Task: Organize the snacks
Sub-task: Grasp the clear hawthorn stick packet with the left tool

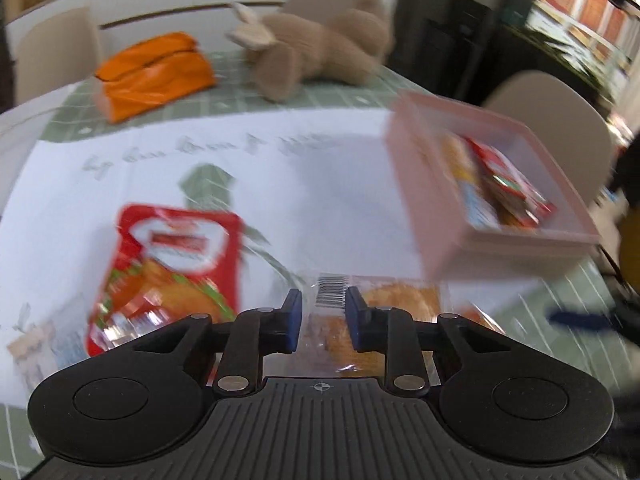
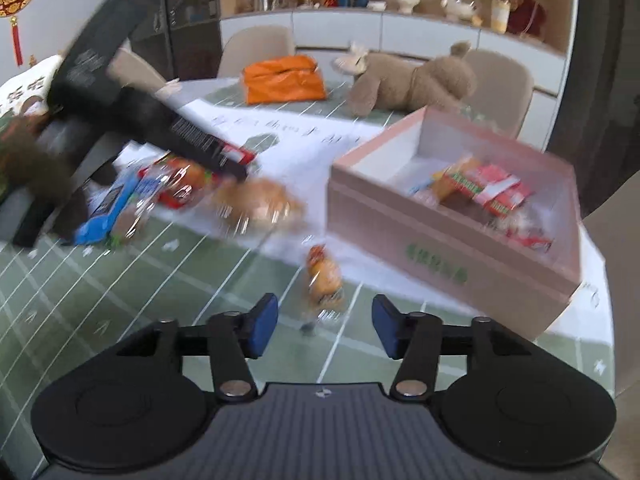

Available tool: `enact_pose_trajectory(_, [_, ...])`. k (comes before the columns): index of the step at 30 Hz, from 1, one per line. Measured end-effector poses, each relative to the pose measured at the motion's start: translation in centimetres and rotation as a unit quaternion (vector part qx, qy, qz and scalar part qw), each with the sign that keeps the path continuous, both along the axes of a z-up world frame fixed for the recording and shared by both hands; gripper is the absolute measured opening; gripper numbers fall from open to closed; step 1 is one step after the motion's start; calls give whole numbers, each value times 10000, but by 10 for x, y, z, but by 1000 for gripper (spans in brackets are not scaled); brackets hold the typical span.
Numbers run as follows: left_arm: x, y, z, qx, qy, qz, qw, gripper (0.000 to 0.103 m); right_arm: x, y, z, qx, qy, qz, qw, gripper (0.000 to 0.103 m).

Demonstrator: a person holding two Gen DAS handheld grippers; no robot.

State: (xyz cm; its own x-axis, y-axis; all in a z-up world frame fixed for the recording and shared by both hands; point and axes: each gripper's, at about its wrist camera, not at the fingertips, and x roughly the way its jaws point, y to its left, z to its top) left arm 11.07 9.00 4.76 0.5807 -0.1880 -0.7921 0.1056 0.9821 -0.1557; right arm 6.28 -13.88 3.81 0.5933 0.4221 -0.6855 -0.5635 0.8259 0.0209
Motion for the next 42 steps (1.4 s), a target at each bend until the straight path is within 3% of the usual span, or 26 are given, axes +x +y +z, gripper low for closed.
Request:
enact_pose_trajectory(4, [-31,-8,1,-251,230,-289,9990,28,14,5,-1,-10,-22,-70,10000,53])
enact_pose_trajectory(10, [-66,0,1,-701,558,-179,9958,29,32,12,-9,116,259,-137,9995,55])
enact_pose_trajectory(12, [-78,10,5,-628,457,91,9969,30,33,14,-7,218,395,-101,9989,55])
enact_pose_trajectory(15, [-90,35,15,-346,131,878,9955,30,28,18,-6,328,593,118,9976,55])
enact_pose_trajectory(19, [-87,77,18,-274,-6,2133,9766,30,15,22,-4,370,674,407,9962,64])
enact_pose_trajectory(22, [-76,89,11,-355,-17,2419,9696,30,3,26,-4,221,584,547,9965,65])
enact_pose_trajectory(27, [-56,65,-6,-77,226,2047,9785,37,-12,24,1,197,514,609,9966,65])
enact_pose_trajectory(30, [-52,41,-13,-133,390,1477,9882,43,-17,16,6,185,364,484,9980,66])
enact_pose_trajectory(33, [-59,18,-13,84,386,976,9944,43,-15,8,9,258,188,262,9991,67])
enact_pose_trajectory(38, [-71,1,-12,-115,511,570,9970,44,6,2,6,348,238,-221,9989,67])
enact_pose_trajectory(42, [-79,0,-11,-170,541,487,9972,44,11,8,9,590,371,34,9976,68])
